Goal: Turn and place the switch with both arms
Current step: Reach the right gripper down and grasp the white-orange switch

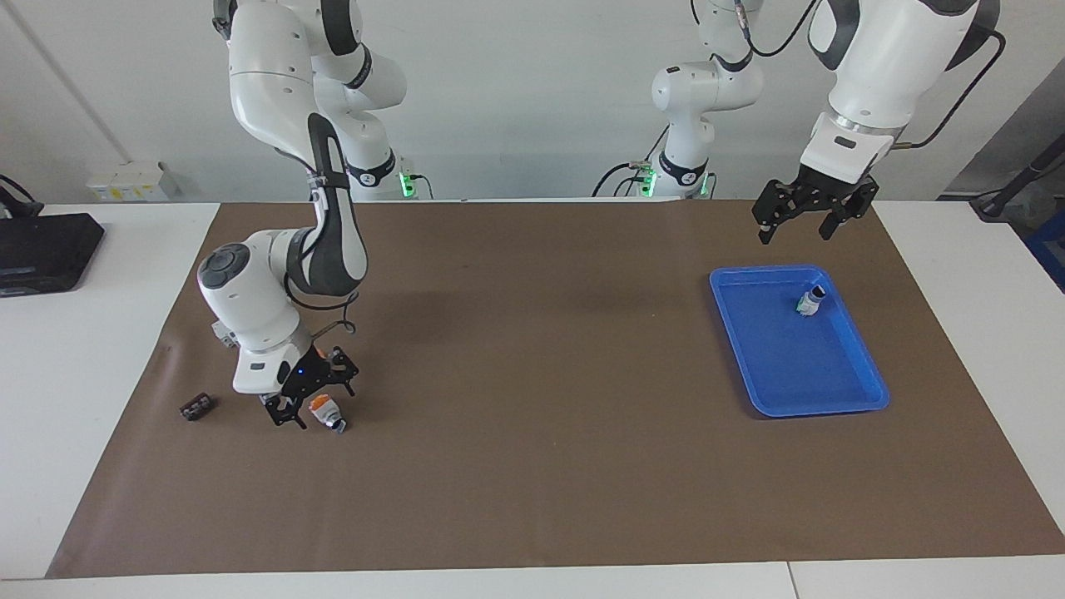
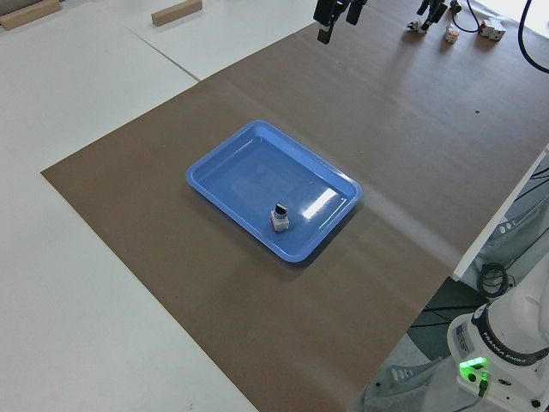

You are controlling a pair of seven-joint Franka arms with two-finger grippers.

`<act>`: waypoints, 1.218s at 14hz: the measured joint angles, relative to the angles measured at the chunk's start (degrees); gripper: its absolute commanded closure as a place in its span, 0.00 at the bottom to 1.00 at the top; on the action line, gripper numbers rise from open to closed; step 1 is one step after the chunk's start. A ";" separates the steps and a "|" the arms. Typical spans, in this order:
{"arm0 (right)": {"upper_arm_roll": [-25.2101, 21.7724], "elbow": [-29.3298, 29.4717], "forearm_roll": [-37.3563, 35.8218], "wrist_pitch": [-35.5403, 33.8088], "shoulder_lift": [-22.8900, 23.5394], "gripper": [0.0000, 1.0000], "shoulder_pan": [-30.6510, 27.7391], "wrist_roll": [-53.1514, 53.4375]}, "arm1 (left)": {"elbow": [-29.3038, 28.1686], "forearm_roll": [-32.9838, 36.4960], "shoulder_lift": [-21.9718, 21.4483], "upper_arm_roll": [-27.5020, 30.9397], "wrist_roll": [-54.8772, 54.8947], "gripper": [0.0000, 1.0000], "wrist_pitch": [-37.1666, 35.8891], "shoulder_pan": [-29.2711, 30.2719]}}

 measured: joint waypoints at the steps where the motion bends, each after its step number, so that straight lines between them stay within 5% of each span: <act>1: -0.01 0.09 0.47 0.19 0.53 0.00 -0.04 -1.67 | 0.00 0.00 0.00 0.00 0.00 0.00 0.00 0.00; 5: -0.05 0.14 0.59 -0.28 0.75 0.01 -0.19 -3.09 | 0.00 0.00 0.00 0.00 0.00 0.00 0.00 0.00; 9: -0.25 0.14 0.59 -1.49 0.75 0.24 -1.52 -4.63 | 0.00 0.00 0.00 0.00 0.00 0.00 0.00 0.00; 12: -0.20 0.26 0.61 -1.49 0.75 0.28 -1.63 -4.74 | 0.00 0.00 0.00 0.00 0.00 0.00 0.00 0.00; 13: -0.11 0.28 0.62 -1.49 0.75 0.37 -1.60 -4.74 | 0.00 0.00 0.00 0.00 0.00 0.00 0.00 0.00; 15: 0.00 0.35 0.63 -1.49 0.75 1.00 -1.46 -4.74 | 0.00 0.00 0.00 0.00 0.00 0.00 0.00 0.00; 17: 0.03 0.66 0.65 -1.50 0.71 1.00 -1.39 -4.74 | 0.00 0.00 0.00 0.00 0.00 0.00 0.00 0.00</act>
